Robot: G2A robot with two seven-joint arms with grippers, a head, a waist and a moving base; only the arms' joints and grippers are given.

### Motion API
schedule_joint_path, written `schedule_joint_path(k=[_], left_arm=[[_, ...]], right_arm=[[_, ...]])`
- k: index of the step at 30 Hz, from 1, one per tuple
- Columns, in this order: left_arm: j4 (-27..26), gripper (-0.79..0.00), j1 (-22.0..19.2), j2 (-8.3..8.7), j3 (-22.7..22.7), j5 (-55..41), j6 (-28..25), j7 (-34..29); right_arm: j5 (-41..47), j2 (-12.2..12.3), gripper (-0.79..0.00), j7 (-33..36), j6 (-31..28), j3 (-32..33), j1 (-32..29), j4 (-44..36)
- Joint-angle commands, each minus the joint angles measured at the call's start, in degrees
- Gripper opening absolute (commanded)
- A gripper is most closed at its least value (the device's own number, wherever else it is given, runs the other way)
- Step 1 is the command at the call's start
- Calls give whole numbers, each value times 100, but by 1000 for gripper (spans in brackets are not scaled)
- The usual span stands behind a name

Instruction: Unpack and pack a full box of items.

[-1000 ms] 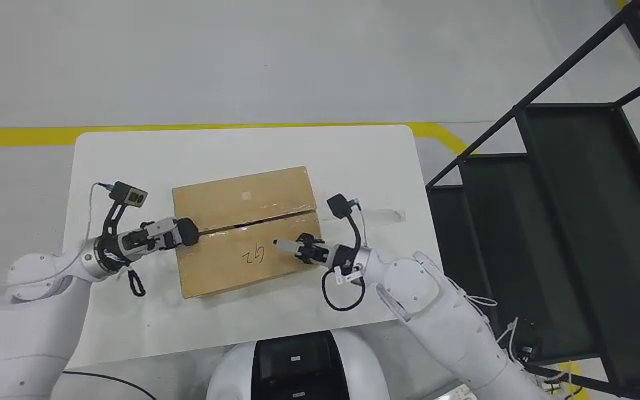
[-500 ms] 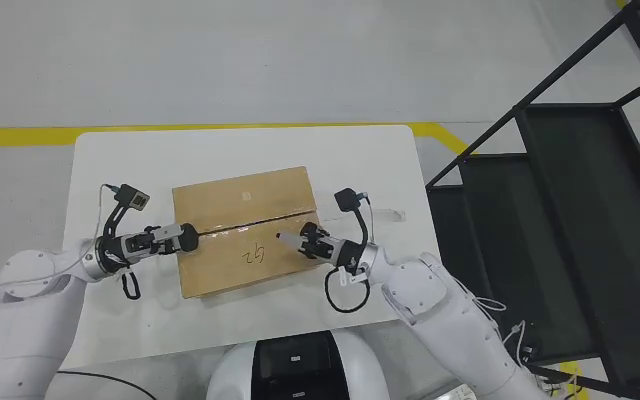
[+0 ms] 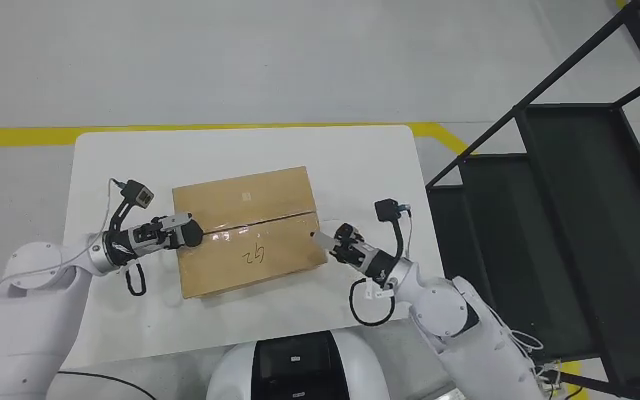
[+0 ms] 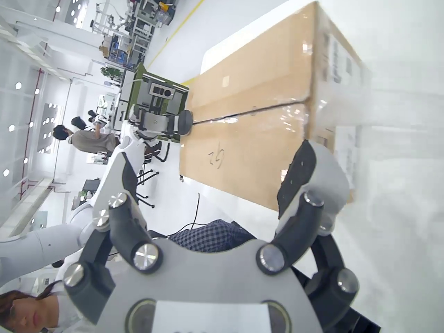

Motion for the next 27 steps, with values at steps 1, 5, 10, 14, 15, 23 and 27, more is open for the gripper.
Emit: schedule_joint_path(k=[1, 5, 10, 14, 15, 23, 27], left_arm=[[12, 0, -17, -6, 33, -44, 94, 2], [12, 0, -17, -6, 33, -44, 94, 2], [12, 0, -17, -6, 33, -44, 94, 2], [12, 0, -17, -6, 33, -44, 94, 2], [12, 0, -17, -6, 33, -44, 94, 2], [12, 0, -17, -6, 33, -44, 94, 2], [12, 0, -17, -6, 33, -44, 94, 2]], right_arm=[[114, 7, 0, -11, -59, 37, -144, 70], [562, -13, 0, -141, -409, -29, -254, 531], [1109, -78, 0, -508, -910, -210, -140, 1435], [1532, -139, 0, -831, -1402, -308, 30, 2136], [1617, -156, 0, -921, -1513, -330, 95, 2293], [2277, -350, 0, -1524, -2126, -681, 789, 3663], [2506, -461, 0, -1634, -2418, -890, 1204, 4286]])
